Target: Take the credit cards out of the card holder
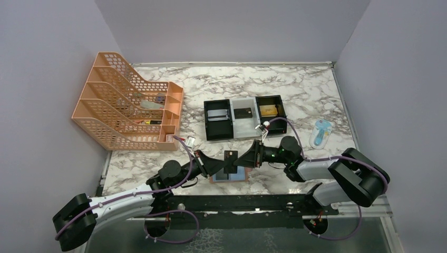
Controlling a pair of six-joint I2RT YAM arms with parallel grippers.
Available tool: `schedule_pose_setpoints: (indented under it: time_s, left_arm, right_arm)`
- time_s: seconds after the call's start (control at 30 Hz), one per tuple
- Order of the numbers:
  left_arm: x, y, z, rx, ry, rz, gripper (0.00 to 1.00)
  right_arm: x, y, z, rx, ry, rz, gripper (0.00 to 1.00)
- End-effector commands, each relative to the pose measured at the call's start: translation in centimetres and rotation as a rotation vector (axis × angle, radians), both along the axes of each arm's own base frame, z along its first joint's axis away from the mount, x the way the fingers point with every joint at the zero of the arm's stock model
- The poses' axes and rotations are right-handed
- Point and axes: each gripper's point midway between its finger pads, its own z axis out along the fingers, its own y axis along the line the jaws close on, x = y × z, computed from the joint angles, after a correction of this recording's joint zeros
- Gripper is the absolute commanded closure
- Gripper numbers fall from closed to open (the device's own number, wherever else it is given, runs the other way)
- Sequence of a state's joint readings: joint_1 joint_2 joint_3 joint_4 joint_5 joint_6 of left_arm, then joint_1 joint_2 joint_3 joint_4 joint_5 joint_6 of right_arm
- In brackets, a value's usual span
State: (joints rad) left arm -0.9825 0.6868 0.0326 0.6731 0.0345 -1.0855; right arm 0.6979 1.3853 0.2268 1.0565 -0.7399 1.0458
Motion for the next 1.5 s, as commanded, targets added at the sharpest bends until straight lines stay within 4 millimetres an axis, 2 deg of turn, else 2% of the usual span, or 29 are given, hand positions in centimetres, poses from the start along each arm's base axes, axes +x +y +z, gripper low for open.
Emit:
schedule_pose_setpoints:
  time_s: [0.0,0.17,0.47,0.63,0.8,0.93,1.07,1.13,1.27,1.4,1.47]
  left_arm:
    - [-0.2,0.2,0.7,-0.041,-0.023,-0.004,1.00]
    - [-0.1,0.1,0.6,-0.041,-0.022,-0.007,1.00]
    - [-0.2,-0.1,0.5,-0.039,-0.019,-0.013,1.00]
    - [-0.2,0.0,0.4,-0.041,-0.016,-0.014,1.00]
    - [-0.2,0.1,0.3,-0.044,-0.012,-0.011,1.00]
    - [-0.2,0.0,-0.1,-0.035,0.002,-0.009,1.00]
    - [-0.3,-0.3,0.4,-0.032,-0.012,-0.028,1.00]
    - [-0.4,-0.4,0.4,-0.031,-0.014,-0.034,1.00]
    - [-0.4,-0.3,0.3,-0.033,-0.007,-0.032,1.00]
    - [-0.4,-0.2,0.1,-0.031,-0.002,-0.030,1.00]
    - [-0.4,-0.2,0.0,-0.032,0.002,-0.024,1.00]
  right_arm:
    - [-0.8,0.3,1.3,0.050,-0.055,0.076,0.73]
    - [-1.0,0.4,1.6,0.063,-0.056,0.096,0.79]
    - [-0.4,0.7,1.8,0.078,-0.028,0.077,0.82]
    - [-0.3,0.8,2.0,0.097,-0.024,0.075,0.92]
    - [-0.3,0.7,1.9,0.094,-0.028,0.069,0.98]
    - [0.1,0.7,1.6,0.075,0.002,0.042,0.98]
    - [0.4,0.8,1.7,0.067,0.013,0.028,0.86]
    - [0.5,0.8,1.7,0.065,0.016,0.021,0.84]
    - [0.8,0.7,1.6,0.058,0.029,-0.004,0.85]
    - [0.8,0.5,1.6,0.055,0.025,-0.017,0.97]
    - [0.9,0.4,1.6,0.049,0.022,-0.028,0.99]
